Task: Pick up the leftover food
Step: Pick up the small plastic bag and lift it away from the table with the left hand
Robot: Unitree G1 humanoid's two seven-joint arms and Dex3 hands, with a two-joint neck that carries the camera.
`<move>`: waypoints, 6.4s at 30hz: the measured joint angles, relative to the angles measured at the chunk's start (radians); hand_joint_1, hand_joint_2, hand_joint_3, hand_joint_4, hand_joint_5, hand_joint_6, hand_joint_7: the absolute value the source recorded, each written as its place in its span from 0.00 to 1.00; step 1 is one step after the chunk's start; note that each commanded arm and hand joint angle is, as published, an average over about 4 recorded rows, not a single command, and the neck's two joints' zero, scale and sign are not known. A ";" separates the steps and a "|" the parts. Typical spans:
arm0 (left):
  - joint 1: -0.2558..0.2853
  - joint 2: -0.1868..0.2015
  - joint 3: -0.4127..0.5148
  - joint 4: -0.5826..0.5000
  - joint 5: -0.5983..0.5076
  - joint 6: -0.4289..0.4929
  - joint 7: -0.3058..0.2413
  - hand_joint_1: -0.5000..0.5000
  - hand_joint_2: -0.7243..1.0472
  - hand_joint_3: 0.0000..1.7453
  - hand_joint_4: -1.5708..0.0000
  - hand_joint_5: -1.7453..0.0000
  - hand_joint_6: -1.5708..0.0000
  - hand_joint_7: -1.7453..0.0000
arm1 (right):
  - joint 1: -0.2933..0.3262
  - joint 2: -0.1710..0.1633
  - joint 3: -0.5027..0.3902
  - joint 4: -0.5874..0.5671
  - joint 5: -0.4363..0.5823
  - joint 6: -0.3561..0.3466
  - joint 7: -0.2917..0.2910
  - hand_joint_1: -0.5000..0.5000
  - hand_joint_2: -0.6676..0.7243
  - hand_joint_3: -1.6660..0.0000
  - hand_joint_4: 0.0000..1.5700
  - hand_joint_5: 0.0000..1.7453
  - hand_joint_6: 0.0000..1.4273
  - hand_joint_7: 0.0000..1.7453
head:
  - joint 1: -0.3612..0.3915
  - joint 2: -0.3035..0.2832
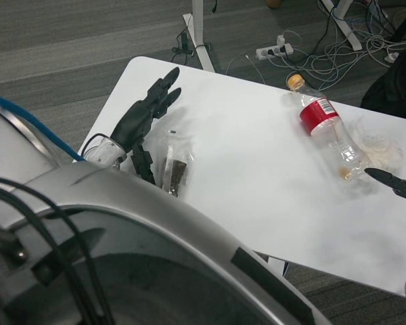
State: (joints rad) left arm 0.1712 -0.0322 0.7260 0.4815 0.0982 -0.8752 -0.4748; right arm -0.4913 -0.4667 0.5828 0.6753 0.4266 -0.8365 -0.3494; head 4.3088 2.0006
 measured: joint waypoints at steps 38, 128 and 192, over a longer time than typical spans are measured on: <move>0.094 0.049 0.046 -0.287 0.154 0.083 -0.001 0.00 0.15 0.00 0.88 1.00 1.00 1.00 | -0.021 -0.001 0.054 0.006 0.042 -0.003 0.000 0.08 0.45 0.95 0.02 0.00 0.00 0.00 | -0.019 -0.003; -0.091 0.347 -0.307 -0.103 0.818 0.011 0.048 0.00 0.80 0.58 0.05 0.31 0.19 0.16 | 0.032 -0.054 0.068 -0.072 0.118 -0.005 0.000 0.08 0.45 0.95 0.03 0.00 0.00 0.00 | -0.143 -0.015; -0.256 -0.050 -0.179 -0.056 0.091 -0.168 0.595 0.00 0.90 0.52 0.00 0.06 0.12 0.16 | 0.060 -0.027 -0.003 -0.209 0.046 0.002 0.009 0.08 0.50 0.95 0.02 0.00 0.00 0.00 | -0.765 0.471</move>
State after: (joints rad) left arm -0.0847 -0.0826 0.5471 0.4253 0.1888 -1.0430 0.1202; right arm -0.4318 -0.4937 0.5801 0.4665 0.4722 -0.8348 -0.3399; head 3.5436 2.4716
